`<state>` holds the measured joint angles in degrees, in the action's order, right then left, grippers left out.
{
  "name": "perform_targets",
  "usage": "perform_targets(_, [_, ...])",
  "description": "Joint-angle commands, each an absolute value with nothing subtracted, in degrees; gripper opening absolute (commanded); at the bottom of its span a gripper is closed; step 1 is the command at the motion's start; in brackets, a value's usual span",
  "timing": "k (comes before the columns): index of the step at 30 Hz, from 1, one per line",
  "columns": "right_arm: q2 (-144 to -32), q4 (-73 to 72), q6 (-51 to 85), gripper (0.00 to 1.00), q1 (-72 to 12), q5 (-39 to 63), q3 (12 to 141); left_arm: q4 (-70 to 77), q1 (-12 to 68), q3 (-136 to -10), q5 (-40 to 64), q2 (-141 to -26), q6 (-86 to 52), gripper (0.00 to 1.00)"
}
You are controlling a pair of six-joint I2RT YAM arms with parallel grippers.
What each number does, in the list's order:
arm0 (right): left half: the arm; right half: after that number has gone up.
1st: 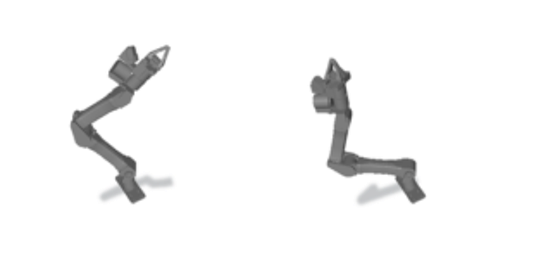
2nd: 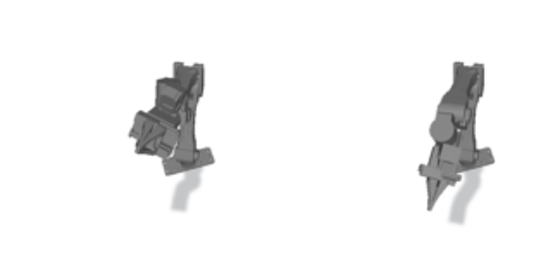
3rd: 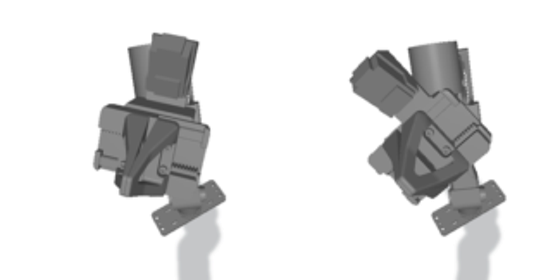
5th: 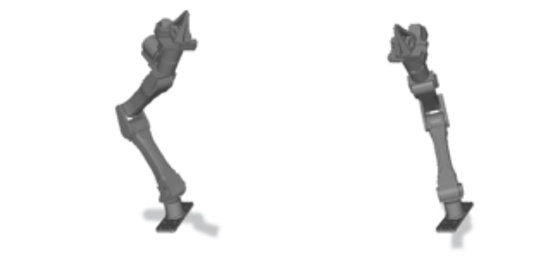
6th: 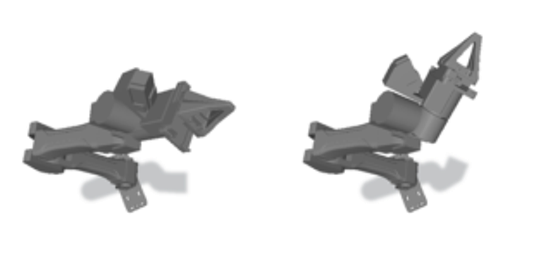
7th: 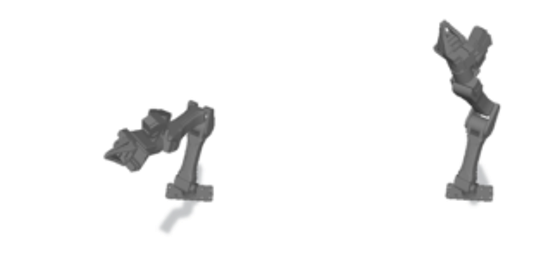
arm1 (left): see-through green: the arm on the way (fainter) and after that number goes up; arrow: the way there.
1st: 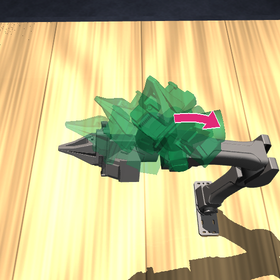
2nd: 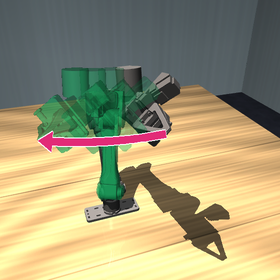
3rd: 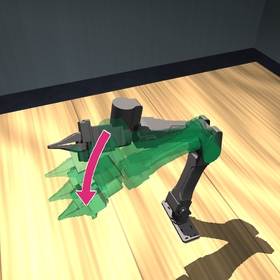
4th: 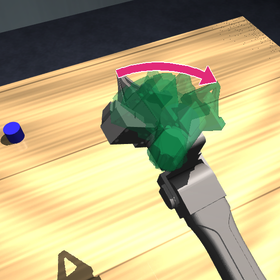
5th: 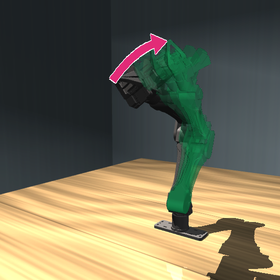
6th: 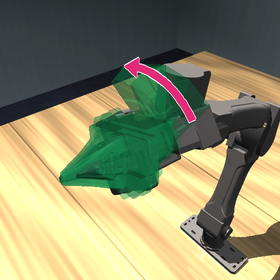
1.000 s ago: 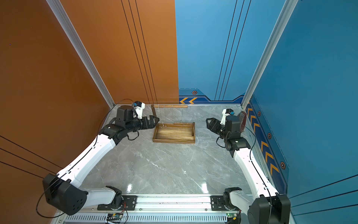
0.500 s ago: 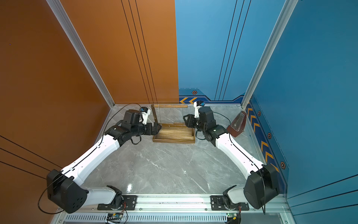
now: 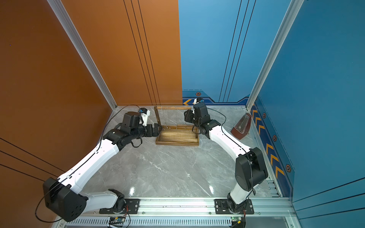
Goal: Take the necklace off the jewelry display stand
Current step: Take off the necklace from the stand.
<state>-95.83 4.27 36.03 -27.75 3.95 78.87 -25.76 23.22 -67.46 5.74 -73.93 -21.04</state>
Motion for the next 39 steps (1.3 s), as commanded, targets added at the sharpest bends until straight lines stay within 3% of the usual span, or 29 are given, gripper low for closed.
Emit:
perform_targets(1, [-98.29, 4.07, 35.80, 0.39, -27.93, 1.69, 82.40, -26.19, 22.66, -66.76, 5.23, -72.95, -21.97, 0.98])
perform_targets(23, [-104.61, 5.12, 32.78, 0.25, -28.74, -3.44, 88.57, -26.18, 21.35, -66.71, 7.13, -73.51, -23.11, 0.98])
perform_targets(39, [-102.86, 5.26, 32.24, 0.03, -28.39, -3.35, 88.74, -26.15, 21.27, -66.75, 7.53, -73.22, -23.45, 0.98])
